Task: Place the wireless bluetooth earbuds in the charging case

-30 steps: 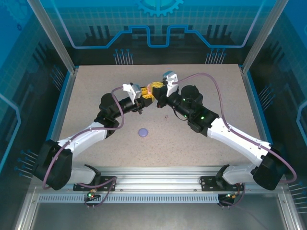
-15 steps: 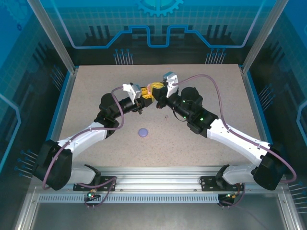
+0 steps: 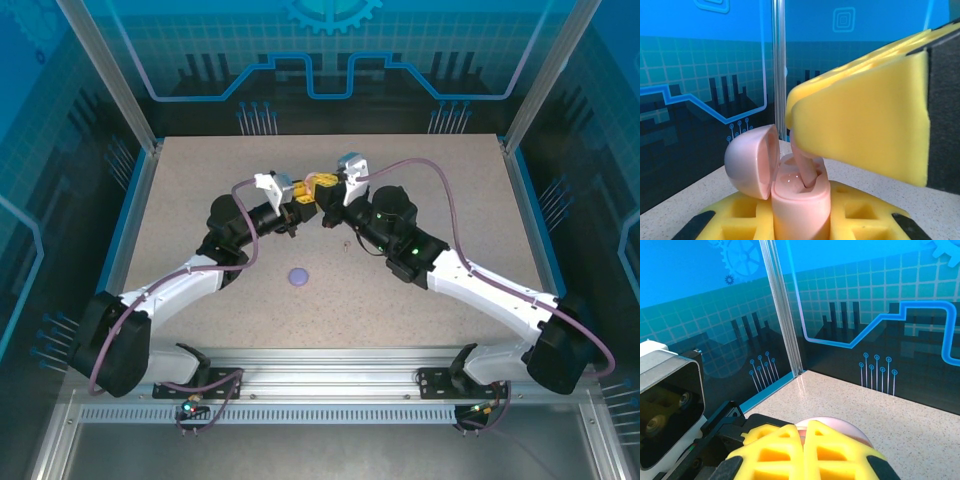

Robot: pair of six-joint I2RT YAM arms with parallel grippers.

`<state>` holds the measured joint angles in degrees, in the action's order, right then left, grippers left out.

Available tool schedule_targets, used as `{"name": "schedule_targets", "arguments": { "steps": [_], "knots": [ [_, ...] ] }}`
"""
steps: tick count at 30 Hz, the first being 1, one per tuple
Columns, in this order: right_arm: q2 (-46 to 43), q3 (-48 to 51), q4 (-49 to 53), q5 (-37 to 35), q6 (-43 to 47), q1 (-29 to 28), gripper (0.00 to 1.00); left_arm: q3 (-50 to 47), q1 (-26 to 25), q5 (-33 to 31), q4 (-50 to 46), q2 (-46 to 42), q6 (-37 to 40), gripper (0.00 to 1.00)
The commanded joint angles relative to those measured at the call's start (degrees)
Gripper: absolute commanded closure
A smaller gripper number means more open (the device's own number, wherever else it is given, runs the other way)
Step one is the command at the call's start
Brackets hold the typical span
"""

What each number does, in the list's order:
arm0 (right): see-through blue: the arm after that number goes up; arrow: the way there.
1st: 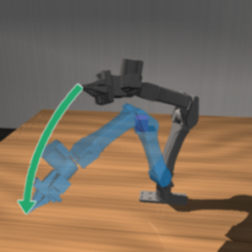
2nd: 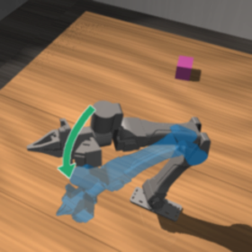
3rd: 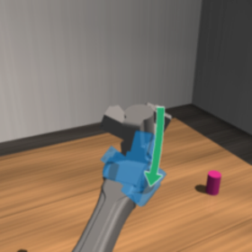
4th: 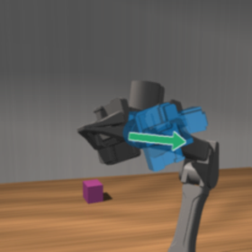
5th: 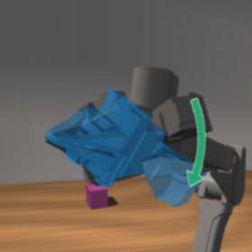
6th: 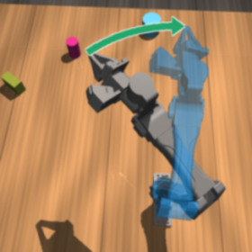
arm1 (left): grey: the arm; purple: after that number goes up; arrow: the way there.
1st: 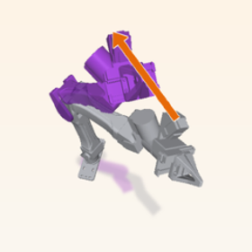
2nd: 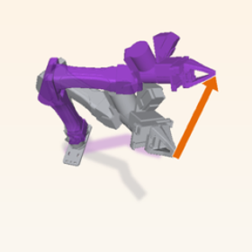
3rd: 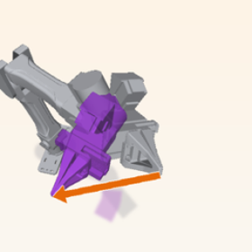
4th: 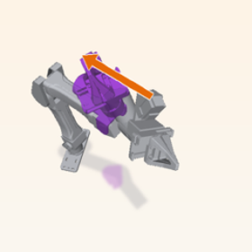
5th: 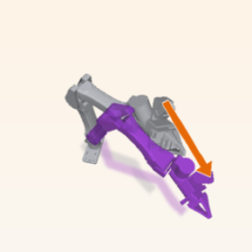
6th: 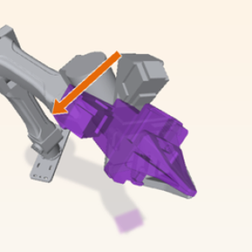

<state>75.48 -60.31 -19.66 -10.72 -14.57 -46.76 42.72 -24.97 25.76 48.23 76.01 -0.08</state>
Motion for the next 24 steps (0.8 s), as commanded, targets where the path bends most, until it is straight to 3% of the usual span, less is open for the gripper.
{"name": "schedule_targets", "arguments": {
  "steps": [1, 9, 24],
  "knots": [
    [1.91, 1.83, 6.68, -1.27, -1.05, -1.58, 0.98, 2.11, 0.34, -4.91, 9.19, -1.48, -1.15, 1.0],
    [2.65, -0.73, 9.98, -3.02, -2.61, -2.25, 0.96, 1.92, 0.33, -4.32, 8.56, -1.38, -1.32, 1.0],
    [7.29, -12.53, 21.53, -8.09, -5.93, -4.54, 0.64, -0.17, 0.36, -3.97, 9.1, 1.04, -1.22, 1.0]
  ]
}}
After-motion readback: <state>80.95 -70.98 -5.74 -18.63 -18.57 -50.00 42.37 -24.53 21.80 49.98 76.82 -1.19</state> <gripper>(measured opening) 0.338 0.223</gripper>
